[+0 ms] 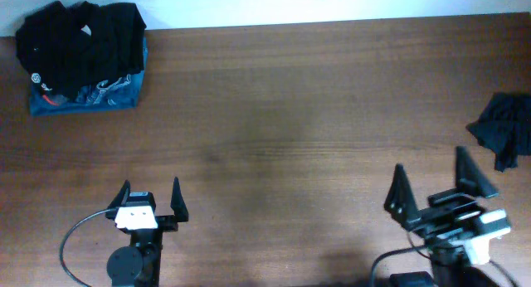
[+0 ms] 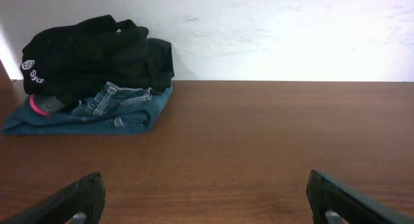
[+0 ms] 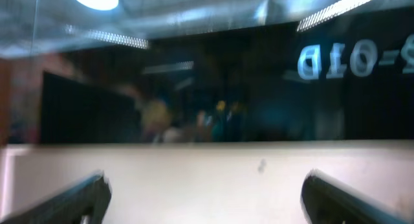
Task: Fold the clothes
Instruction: 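Reach the right gripper to the crumpled dark t-shirt at right edge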
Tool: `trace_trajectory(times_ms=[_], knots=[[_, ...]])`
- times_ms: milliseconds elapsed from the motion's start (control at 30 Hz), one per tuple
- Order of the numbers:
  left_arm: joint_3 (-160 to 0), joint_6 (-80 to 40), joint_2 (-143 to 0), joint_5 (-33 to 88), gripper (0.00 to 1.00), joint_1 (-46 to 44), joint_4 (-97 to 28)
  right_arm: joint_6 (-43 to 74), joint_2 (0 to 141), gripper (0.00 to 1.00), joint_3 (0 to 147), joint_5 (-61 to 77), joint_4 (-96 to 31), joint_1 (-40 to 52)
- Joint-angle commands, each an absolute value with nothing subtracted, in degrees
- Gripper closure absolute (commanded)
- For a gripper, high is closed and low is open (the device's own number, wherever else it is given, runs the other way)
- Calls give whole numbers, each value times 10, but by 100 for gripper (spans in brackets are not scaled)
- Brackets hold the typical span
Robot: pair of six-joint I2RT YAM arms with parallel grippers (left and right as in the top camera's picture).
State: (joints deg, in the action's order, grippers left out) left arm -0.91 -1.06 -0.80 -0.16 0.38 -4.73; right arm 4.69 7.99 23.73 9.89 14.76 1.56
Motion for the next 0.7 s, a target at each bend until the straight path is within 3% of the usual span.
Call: trace_trajectory(times_ms=[0, 200, 300, 500, 667], knots=[[-5, -2, -4, -7, 1, 1, -48, -70, 183, 2, 376, 18, 44, 18], [-5, -2, -4, -7, 1, 1, -48, -75, 410, 1, 608, -235, -185, 16], [-5, -2, -4, -7, 1, 1, -48, -70, 566, 1, 727, -274, -285, -38], [-5, -2, -4, -7, 1, 1, -48, -53, 777, 1, 807, -98, -341, -232], [-5, -2, -4, -7, 1, 1, -48, -53, 907, 1, 808, -1, -362, -335]])
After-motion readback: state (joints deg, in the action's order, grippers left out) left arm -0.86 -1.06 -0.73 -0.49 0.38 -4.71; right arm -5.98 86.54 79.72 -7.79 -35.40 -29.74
